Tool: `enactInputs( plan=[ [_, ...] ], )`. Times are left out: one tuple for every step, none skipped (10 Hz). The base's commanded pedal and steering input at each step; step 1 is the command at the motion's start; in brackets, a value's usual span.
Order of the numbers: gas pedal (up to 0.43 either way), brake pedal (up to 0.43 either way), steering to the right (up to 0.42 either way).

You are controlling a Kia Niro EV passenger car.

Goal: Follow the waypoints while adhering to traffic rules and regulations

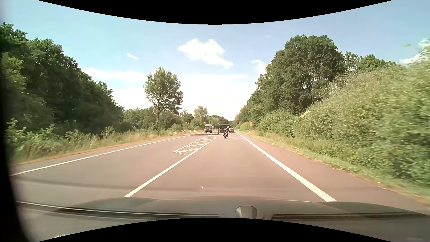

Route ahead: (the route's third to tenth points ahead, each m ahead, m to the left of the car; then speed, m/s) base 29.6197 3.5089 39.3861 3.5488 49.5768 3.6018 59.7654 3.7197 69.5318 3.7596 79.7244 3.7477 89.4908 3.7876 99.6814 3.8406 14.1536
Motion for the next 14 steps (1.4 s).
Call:
enactInputs(
  plan=[
    [0.000,0.006,0.001],
    [0.000,0.006,0.002],
    [0.000,0.006,0.001],
    [0.000,0.006,0.001],
    [0.000,0.006,0.001],
    [0.000,0.006,0.000],
    [0.000,0.006,-0.001],
    [0.028,0.006,-0.001],
    [0.098,0.006,-0.002],
    [0.118,0.006,-0.004],
    [0.118,0.006,-0.006],
    [0.118,0.006,-0.008],
    [0.130,0.006,-0.009],
    [0.150,0.006,-0.010]
  ],
)
